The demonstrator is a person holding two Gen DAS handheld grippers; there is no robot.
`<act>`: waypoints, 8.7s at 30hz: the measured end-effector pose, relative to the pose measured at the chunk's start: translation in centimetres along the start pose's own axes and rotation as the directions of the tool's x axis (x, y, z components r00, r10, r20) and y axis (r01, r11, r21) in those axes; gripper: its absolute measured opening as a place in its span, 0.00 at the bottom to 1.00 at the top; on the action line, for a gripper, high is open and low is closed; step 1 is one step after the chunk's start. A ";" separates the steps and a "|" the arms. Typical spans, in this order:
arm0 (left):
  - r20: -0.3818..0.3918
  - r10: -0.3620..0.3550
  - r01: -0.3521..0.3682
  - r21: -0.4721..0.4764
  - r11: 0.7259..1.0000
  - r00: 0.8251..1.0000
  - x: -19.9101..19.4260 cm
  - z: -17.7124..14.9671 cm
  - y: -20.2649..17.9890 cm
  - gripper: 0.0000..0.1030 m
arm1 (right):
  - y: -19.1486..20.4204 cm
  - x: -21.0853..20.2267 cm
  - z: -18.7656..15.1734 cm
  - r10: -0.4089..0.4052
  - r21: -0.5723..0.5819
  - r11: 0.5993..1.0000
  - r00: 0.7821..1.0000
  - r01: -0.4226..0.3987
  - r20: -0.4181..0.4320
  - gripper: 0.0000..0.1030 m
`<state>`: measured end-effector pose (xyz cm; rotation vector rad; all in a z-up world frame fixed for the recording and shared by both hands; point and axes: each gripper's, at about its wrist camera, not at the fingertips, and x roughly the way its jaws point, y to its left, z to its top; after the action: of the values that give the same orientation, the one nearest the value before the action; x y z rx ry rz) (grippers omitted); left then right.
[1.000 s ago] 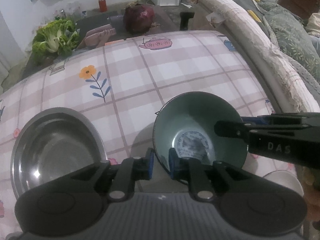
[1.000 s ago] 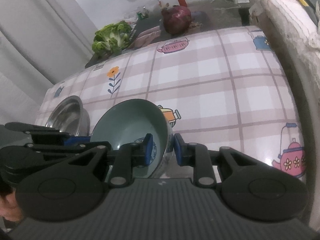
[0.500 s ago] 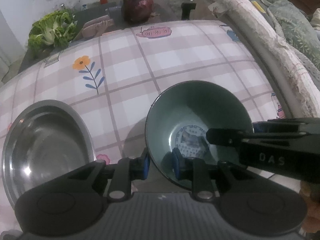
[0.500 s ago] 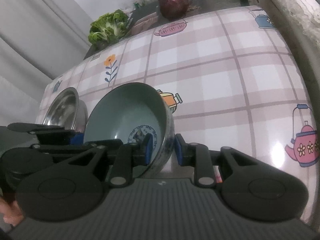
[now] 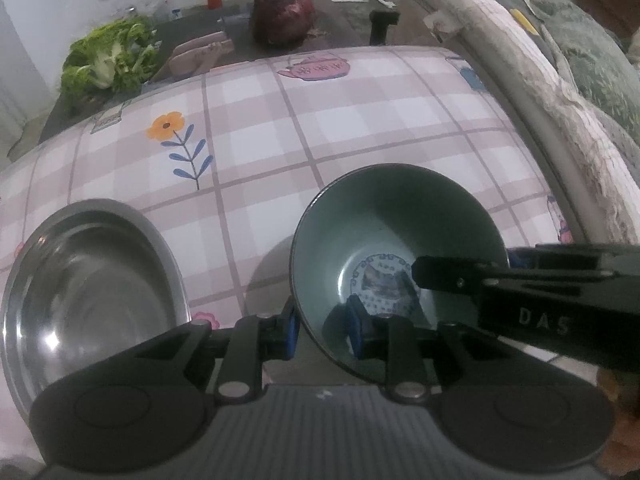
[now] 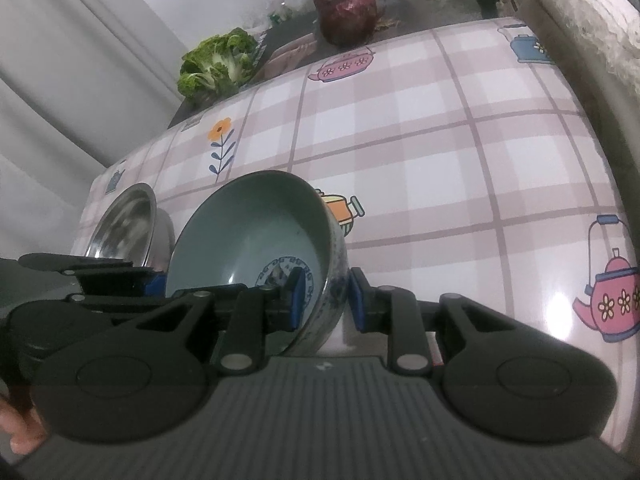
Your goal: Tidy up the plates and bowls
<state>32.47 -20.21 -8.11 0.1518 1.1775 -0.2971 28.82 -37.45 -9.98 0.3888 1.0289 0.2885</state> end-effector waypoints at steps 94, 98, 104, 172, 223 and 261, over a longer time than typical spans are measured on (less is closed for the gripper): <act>0.153 -0.004 0.016 -0.077 0.997 0.988 -8.3 -1.2 2.9 0.25 | 6.9 -4.0 1.8 -0.027 -0.101 0.994 0.999 0.030 0.039 0.22; 0.163 0.002 0.013 -0.094 0.996 0.987 -9.0 -1.7 4.1 0.25 | 8.1 -3.8 1.8 -0.016 -0.110 0.994 0.999 0.019 0.032 0.22; 0.179 0.017 0.006 -0.129 0.992 0.984 -10.0 -2.3 6.6 0.25 | 10.8 -3.1 2.1 -0.002 -0.144 0.990 1.000 0.005 0.025 0.22; 0.392 0.106 0.035 -0.337 0.941 0.914 -21.6 -25.4 22.9 0.92 | 24.2 -10.4 -13.5 0.226 -0.248 0.952 0.959 -0.180 0.172 0.59; 0.250 0.149 -0.055 -0.349 0.935 0.957 -19.3 -40.0 24.8 0.21 | 26.9 -2.1 -27.3 0.232 -0.203 0.939 0.946 -0.279 -0.227 0.22; 0.171 0.212 -0.157 -0.286 0.945 0.962 -17.0 -38.7 22.1 0.29 | 25.0 -1.7 -25.6 0.145 -0.214 0.965 0.988 -0.154 -0.055 0.12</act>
<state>-0.94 13.80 -7.87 -0.0073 0.9845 0.0174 4.41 -11.21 -9.33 0.2628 0.9955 0.5420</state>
